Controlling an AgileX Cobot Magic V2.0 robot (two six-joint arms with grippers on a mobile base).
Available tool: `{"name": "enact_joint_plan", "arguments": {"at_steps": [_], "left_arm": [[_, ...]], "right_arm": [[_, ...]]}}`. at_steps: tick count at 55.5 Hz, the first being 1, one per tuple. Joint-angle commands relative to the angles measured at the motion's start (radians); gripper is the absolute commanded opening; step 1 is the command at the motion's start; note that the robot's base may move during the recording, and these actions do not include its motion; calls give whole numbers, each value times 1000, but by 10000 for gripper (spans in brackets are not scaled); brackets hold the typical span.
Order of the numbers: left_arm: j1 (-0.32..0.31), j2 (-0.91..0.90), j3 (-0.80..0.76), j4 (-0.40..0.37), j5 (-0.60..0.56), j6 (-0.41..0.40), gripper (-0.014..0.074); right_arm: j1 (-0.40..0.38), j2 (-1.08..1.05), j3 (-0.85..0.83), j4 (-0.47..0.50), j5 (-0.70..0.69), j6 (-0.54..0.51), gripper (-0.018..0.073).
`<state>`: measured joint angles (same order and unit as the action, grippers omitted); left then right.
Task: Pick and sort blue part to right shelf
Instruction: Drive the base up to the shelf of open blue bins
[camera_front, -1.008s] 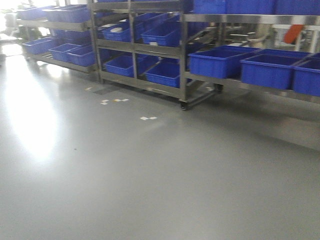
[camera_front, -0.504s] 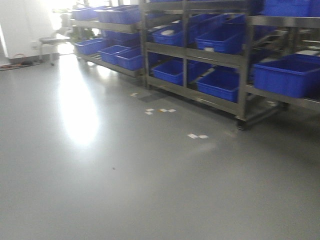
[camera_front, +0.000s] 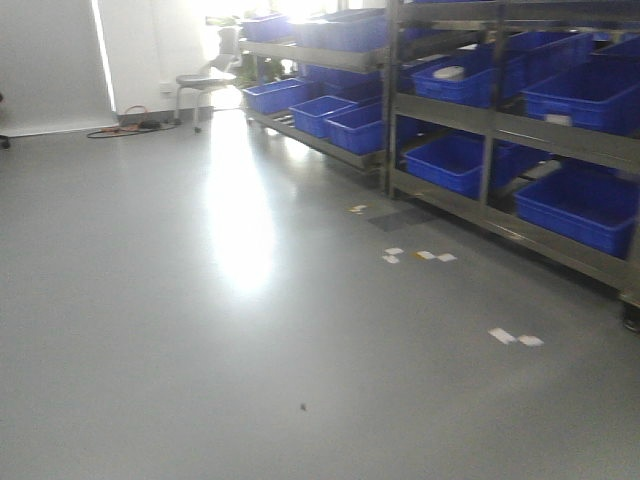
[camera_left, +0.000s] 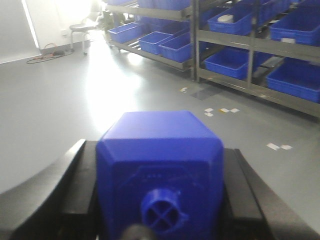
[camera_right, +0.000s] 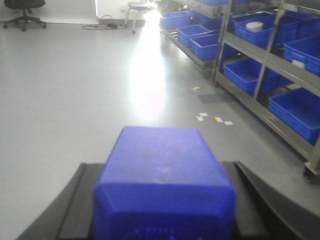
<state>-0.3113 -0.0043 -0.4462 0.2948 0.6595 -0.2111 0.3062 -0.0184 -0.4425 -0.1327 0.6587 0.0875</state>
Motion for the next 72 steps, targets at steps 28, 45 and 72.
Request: {"name": "enact_joint_plan", "arguments": {"at_steps": [28, 45, 72], "left_arm": [[-6, -20, -26, 9, -91, -12, 258], [-6, -20, -26, 9, -91, -12, 258], [-6, -20, -26, 9, -91, -12, 258]], "right_arm": [[-5, -2, -31, -15, -88, -10, 227], [-5, -2, -31, -15, -88, -10, 227], [-5, -2, -31, -15, -88, -10, 227]]}}
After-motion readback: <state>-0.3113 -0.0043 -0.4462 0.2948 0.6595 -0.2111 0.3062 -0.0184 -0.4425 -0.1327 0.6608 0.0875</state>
